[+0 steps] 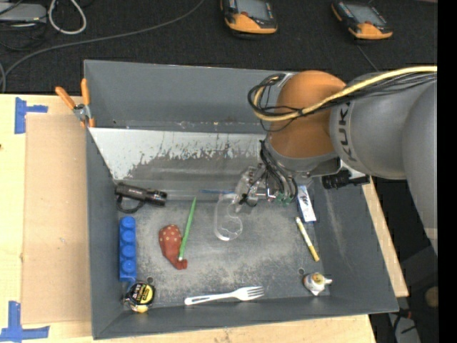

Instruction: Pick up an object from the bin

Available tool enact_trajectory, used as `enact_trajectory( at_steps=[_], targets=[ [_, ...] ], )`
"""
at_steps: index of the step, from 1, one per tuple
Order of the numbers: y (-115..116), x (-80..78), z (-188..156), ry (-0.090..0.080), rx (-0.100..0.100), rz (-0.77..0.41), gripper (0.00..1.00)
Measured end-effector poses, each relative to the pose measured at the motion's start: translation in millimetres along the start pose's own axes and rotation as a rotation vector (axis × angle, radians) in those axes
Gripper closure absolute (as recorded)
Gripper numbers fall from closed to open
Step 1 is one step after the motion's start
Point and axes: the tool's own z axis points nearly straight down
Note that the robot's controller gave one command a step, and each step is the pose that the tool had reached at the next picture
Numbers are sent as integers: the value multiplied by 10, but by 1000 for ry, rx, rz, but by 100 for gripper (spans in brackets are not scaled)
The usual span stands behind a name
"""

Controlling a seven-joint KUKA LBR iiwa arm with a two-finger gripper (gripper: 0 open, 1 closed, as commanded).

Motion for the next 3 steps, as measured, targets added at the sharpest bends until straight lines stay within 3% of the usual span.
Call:
enact_trajectory(
  at_steps=[1,2,3],
  targets=[
    [623,349,481,9,1,-8,100],
    [588,436,37,13,3,-25,100],
    [1078,515,180,7,-1,-72,100]
  ],
)
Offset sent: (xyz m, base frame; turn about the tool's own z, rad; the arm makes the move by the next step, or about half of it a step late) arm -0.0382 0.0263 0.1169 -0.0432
